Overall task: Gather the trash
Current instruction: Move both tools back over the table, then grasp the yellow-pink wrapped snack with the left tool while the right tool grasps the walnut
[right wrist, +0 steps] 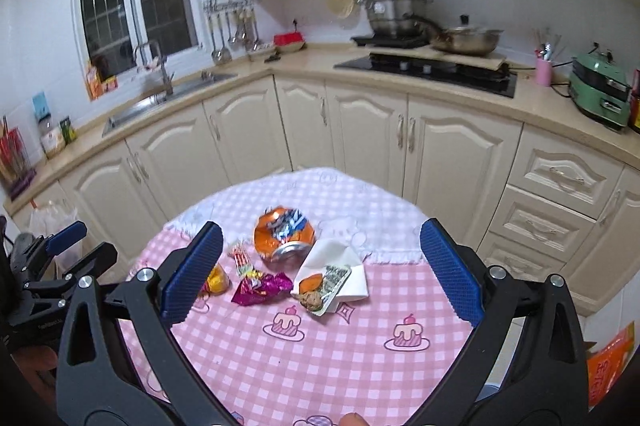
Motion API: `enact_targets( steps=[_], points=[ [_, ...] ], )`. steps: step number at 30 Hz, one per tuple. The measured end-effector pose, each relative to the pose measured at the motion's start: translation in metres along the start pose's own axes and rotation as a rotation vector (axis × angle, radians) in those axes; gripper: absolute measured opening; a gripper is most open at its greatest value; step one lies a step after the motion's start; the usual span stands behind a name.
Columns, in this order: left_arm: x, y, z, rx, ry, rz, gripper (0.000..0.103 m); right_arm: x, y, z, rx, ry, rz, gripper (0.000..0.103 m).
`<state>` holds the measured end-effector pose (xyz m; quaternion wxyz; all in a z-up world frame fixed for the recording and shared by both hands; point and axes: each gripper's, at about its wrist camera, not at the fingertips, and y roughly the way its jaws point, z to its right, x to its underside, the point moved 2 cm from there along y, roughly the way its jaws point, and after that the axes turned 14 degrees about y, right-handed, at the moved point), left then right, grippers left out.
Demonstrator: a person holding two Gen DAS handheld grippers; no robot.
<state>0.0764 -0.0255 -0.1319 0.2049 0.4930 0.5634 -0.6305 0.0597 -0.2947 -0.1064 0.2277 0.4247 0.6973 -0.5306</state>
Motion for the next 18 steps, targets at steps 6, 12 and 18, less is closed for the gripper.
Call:
enact_targets(
  steps=[6, 12, 18],
  points=[
    [0.048, 0.052, -0.019, 0.031, 0.009, -0.145, 0.095, 0.024, 0.041, 0.007, 0.031, -0.024, -0.104, 0.097],
    [0.076, 0.109, -0.018, 0.056, 0.058, -0.238, 0.095, 0.050, 0.076, 0.018, 0.056, -0.040, -0.216, 0.097],
    [0.085, 0.159, -0.012, 0.049, 0.161, -0.306, 0.095, 0.072, 0.103, 0.026, 0.085, -0.063, -0.302, 0.097]
  ],
)
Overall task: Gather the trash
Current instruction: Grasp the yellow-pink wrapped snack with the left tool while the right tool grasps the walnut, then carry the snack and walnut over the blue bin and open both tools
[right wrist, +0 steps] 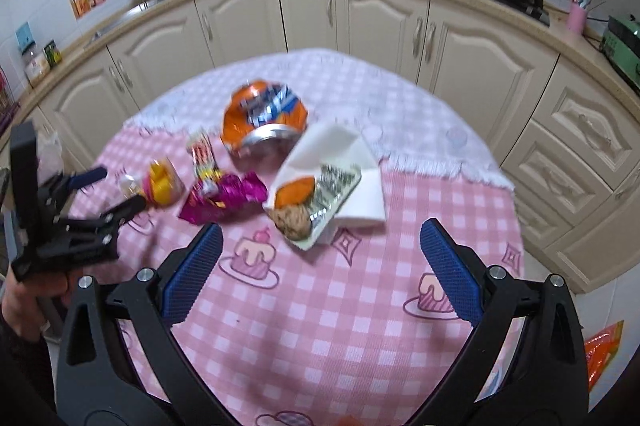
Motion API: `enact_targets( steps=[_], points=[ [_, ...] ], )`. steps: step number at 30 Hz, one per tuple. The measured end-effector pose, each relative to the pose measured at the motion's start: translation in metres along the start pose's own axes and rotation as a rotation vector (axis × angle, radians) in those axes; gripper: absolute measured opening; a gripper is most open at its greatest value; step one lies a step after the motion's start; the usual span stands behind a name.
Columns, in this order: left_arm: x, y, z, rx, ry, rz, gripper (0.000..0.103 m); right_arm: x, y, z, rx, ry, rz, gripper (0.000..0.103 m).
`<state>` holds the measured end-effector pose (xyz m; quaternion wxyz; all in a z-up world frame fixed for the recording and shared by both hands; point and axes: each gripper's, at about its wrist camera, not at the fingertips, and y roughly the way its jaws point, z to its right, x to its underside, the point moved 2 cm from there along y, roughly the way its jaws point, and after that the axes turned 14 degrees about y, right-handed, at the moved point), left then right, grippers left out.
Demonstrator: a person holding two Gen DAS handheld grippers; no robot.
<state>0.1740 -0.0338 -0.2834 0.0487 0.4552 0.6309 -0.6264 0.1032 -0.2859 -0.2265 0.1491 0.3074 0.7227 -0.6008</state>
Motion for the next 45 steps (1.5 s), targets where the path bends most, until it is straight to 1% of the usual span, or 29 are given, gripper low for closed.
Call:
enact_targets(
  steps=[1, 2, 3, 4, 5, 6, 7, 8, 9, 10, 11, 12, 14, 15, 16, 20, 22, 28, 34, 39, 42, 45],
  points=[
    [-0.001, 0.004, 0.002, 0.014, 0.014, -0.007, 0.094, 0.001, 0.006, 0.000, -0.001, -0.006, -0.011, 0.097],
    [-0.003, 0.008, 0.005, 0.041, 0.028, -0.012, 0.094, 0.002, 0.011, -0.001, -0.003, -0.013, -0.020, 0.093],
    [-0.005, 0.008, 0.008, 0.056, 0.042, -0.002, 0.091, 0.003, 0.017, -0.002, -0.005, -0.020, -0.032, 0.088],
    [-0.007, 0.008, 0.012, 0.073, 0.058, 0.004, 0.074, 0.003, 0.021, -0.002, -0.007, -0.022, -0.040, 0.078],
    [-0.008, 0.009, 0.014, 0.083, 0.066, -0.002, 0.065, 0.003, 0.027, -0.004, -0.010, -0.026, -0.051, 0.069],
    [-0.008, 0.011, 0.016, 0.092, 0.070, -0.010, 0.057, 0.003, 0.033, -0.006, -0.007, -0.034, -0.059, 0.064],
    [-0.008, 0.013, 0.018, 0.108, 0.068, -0.016, 0.048, 0.004, 0.038, -0.007, -0.002, -0.043, -0.066, 0.054],
    [-0.008, 0.013, 0.019, 0.110, 0.063, -0.017, 0.048, 0.004, 0.042, -0.009, 0.000, -0.050, -0.074, 0.049],
    [-0.008, 0.012, 0.020, 0.108, 0.064, -0.016, 0.046, 0.005, 0.045, -0.011, -0.006, -0.052, -0.075, 0.049],
    [-0.007, 0.009, 0.021, 0.110, 0.063, -0.015, 0.044, 0.006, 0.046, -0.014, -0.014, -0.063, -0.076, 0.044],
    [-0.006, 0.008, 0.021, 0.120, 0.051, -0.012, 0.043, 0.008, 0.049, -0.017, -0.013, -0.080, -0.078, 0.040],
    [-0.006, 0.008, 0.020, 0.128, 0.036, -0.010, 0.042, 0.008, 0.050, -0.018, -0.010, -0.090, -0.079, 0.039],
    [-0.002, 0.004, 0.019, 0.131, 0.012, -0.010, 0.041, 0.010, 0.049, -0.019, -0.015, -0.096, -0.071, 0.033],
    [0.000, 0.001, 0.018, 0.128, 0.001, -0.008, 0.041, 0.010, 0.047, -0.018, -0.023, -0.089, -0.065, 0.029],
    [-0.001, 0.001, 0.017, 0.127, -0.008, -0.007, 0.041, 0.010, 0.043, -0.016, -0.036, -0.075, -0.056, 0.023],
    [0.007, -0.012, 0.013, 0.128, -0.058, 0.008, 0.040, 0.008, 0.029, -0.010, -0.073, -0.047, -0.027, 0.023],
    [0.009, -0.020, 0.011, 0.128, -0.076, 0.020, 0.040, 0.008, 0.023, -0.007, -0.077, -0.039, -0.019, 0.023],
    [0.006, -0.046, 0.008, 0.134, -0.120, 0.067, 0.040, 0.007, -0.001, -0.003, -0.114, -0.015, 0.026, 0.023],
    [-0.012, -0.081, 0.019, 0.141, -0.121, 0.155, 0.040, 0.001, -0.036, 0.002, -0.147, 0.001, 0.091, 0.023],
    [-0.030, -0.103, 0.034, 0.148, -0.122, 0.208, 0.040, -0.002, -0.065, 0.012, -0.162, 0.011, 0.143, 0.023],
    [-0.042, -0.116, 0.048, 0.162, -0.107, 0.239, 0.040, -0.004, -0.088, 0.028, -0.166, 0.040, 0.186, 0.023],
    [-0.056, -0.127, 0.067, 0.190, -0.089, 0.277, 0.040, -0.003, -0.106, 0.046, -0.149, 0.063, 0.219, 0.023]
  ],
)
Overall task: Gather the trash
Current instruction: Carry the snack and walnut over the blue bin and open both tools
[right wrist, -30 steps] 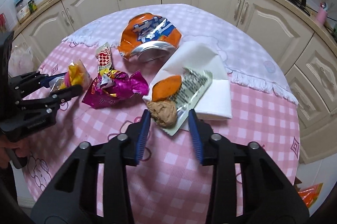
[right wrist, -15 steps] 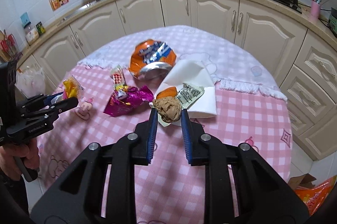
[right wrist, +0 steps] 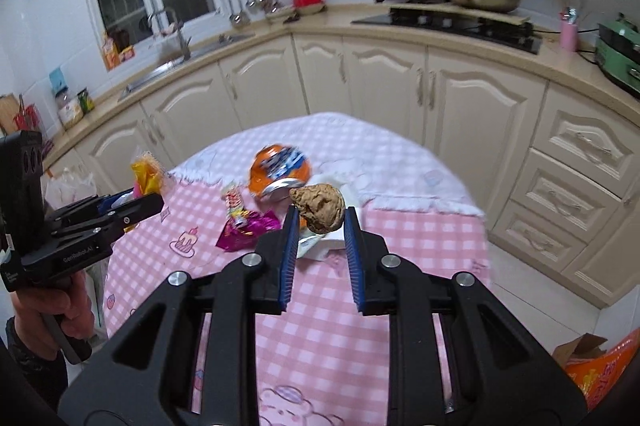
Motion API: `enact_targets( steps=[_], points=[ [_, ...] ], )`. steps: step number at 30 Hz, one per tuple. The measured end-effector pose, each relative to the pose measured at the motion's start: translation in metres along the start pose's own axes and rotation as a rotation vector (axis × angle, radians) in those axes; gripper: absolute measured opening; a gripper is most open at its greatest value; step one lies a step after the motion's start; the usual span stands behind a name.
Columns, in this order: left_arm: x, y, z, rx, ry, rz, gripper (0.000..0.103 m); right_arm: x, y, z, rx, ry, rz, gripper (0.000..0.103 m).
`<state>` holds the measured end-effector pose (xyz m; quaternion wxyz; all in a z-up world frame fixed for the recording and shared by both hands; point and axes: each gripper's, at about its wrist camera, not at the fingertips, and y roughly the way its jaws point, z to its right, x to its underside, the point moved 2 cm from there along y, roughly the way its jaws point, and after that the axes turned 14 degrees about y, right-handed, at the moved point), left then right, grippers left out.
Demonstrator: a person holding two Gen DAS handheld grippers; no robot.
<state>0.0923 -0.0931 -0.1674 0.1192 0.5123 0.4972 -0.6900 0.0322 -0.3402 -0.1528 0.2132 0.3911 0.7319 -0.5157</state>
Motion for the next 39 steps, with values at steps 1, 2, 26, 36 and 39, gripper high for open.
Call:
enact_targets(
  steps=[1, 2, 26, 36, 39],
  points=[
    [-0.005, 0.000, 0.008, 0.020, 0.004, 0.011, 0.040, -0.002, -0.009, 0.008, 0.011, 0.011, 0.014, 0.023],
    [-0.009, 0.001, 0.014, 0.039, 0.005, 0.018, 0.040, -0.003, -0.018, 0.016, 0.019, 0.024, 0.027, 0.023],
    [0.029, 0.132, 0.350, 0.586, 0.401, -0.238, 0.040, 0.122, -0.157, 0.309, 0.452, 0.565, 0.055, 0.023],
    [0.098, 0.206, 0.435, 0.674, 0.473, -0.504, 0.040, 0.174, -0.125, 0.373, 0.447, 0.722, -0.051, 0.023],
    [0.109, 0.222, 0.452, 0.698, 0.491, -0.552, 0.047, 0.188, -0.114, 0.391, 0.402, 0.791, -0.070, 0.026]
  ],
)
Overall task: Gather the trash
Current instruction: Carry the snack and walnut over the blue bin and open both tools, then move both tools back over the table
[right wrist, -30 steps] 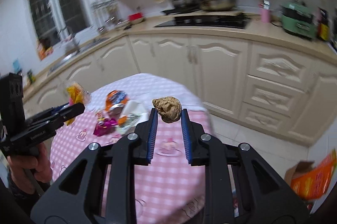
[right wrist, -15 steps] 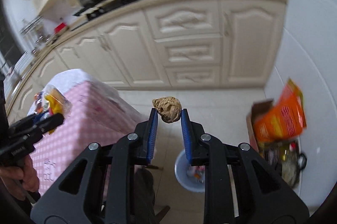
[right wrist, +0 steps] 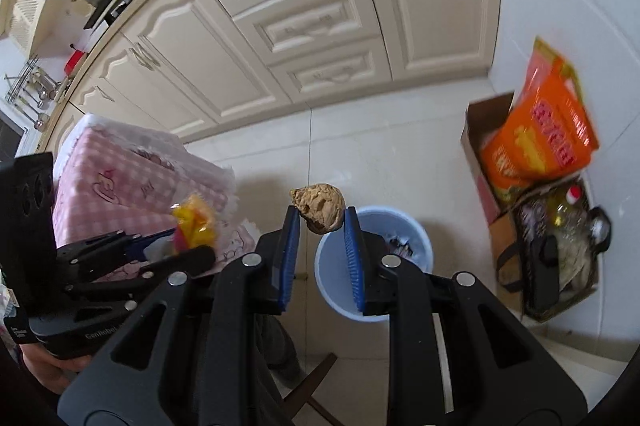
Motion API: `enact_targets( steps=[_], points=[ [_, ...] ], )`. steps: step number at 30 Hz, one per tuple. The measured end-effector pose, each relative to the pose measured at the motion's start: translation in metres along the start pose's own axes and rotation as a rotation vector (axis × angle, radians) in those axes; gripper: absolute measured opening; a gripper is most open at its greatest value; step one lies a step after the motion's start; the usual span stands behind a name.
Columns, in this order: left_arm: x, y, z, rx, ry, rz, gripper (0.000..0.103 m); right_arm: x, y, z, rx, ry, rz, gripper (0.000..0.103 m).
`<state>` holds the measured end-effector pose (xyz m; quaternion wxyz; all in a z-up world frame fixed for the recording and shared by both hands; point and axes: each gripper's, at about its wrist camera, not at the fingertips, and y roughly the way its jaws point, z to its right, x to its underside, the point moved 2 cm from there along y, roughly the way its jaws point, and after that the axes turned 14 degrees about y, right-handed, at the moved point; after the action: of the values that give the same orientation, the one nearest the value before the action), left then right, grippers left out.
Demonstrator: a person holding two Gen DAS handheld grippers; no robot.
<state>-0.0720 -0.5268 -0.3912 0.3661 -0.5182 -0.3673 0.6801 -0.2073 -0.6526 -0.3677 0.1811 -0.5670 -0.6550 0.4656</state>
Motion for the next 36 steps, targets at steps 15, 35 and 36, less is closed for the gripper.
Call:
enact_targets(
  steps=[15, 35, 36],
  points=[
    [-0.004, -0.040, -0.025, -0.145, -0.028, 0.045, 0.092, -0.009, -0.002, 0.014, 0.058, 0.110, 0.045, 0.097],
    [0.010, -0.172, -0.032, -0.229, -0.056, 0.276, 0.092, -0.009, -0.050, -0.086, -0.014, -0.052, 0.138, 0.097],
    [0.013, -0.179, -0.034, -0.233, -0.063, 0.284, 0.092, -0.008, -0.053, -0.096, -0.025, -0.070, 0.143, 0.097]
  ],
)
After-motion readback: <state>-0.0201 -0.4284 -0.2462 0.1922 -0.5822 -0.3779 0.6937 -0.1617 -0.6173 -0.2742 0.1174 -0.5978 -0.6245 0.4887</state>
